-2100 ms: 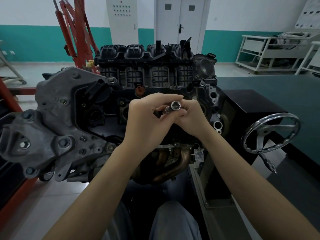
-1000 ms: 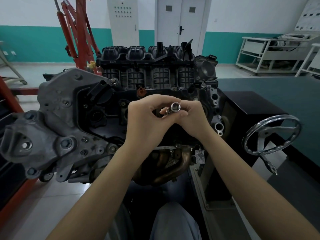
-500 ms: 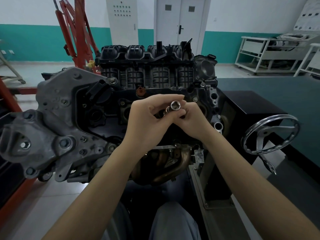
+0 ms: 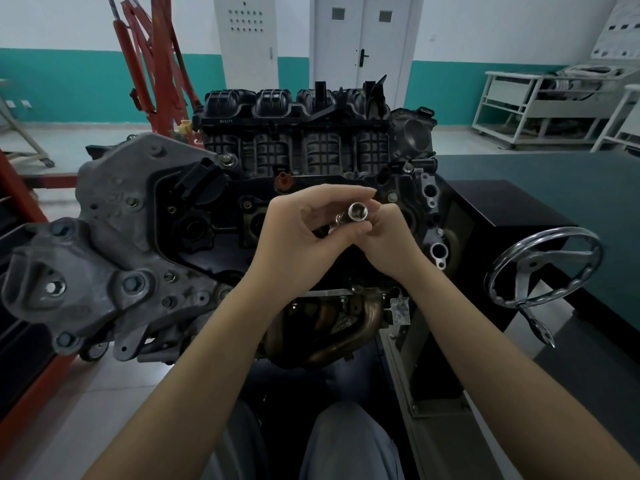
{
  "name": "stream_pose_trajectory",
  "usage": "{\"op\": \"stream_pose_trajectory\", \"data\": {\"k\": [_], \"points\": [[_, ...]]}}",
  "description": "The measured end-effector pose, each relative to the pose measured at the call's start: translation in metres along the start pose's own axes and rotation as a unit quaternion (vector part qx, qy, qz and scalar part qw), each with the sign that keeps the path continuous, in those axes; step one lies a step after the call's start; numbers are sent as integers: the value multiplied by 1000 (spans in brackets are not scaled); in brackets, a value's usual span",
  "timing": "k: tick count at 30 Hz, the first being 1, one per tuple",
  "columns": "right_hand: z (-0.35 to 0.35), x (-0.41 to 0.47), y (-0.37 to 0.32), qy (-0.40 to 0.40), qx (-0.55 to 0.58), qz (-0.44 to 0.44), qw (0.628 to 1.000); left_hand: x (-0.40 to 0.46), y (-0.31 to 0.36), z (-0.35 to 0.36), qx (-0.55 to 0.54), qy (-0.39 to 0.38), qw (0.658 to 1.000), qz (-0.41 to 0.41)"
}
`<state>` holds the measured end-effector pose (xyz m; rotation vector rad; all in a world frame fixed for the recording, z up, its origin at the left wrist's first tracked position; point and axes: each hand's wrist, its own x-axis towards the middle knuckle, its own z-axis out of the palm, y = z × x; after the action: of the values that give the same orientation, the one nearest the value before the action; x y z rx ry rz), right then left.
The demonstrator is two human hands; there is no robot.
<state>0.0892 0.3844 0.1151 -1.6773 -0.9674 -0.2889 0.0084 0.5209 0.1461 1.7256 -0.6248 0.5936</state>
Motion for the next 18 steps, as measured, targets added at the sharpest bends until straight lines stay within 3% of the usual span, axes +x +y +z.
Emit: {"op": "stream_pose_trajectory", "data": {"k": [4, 7, 10, 12, 15, 18], "points": [[-2, 2, 13, 31, -19, 10, 999, 1, 1, 2, 58, 35, 998, 0], [-1, 1, 7, 16, -12, -12, 1000, 2, 0, 2, 39, 62, 997, -5], [0, 0, 1, -20, -21, -20, 999, 2, -1, -1, -6, 10, 1000, 4], [0, 0, 2, 5, -26, -21, 999, 2, -1, -2, -8, -18, 1000, 7], [0, 1, 9, 43, -18, -12, 999, 2, -1, -1, 50, 21, 999, 1], [-2, 3, 11, 23, -25, -10, 999, 2, -1, -1, 75, 61, 995, 3]]}}
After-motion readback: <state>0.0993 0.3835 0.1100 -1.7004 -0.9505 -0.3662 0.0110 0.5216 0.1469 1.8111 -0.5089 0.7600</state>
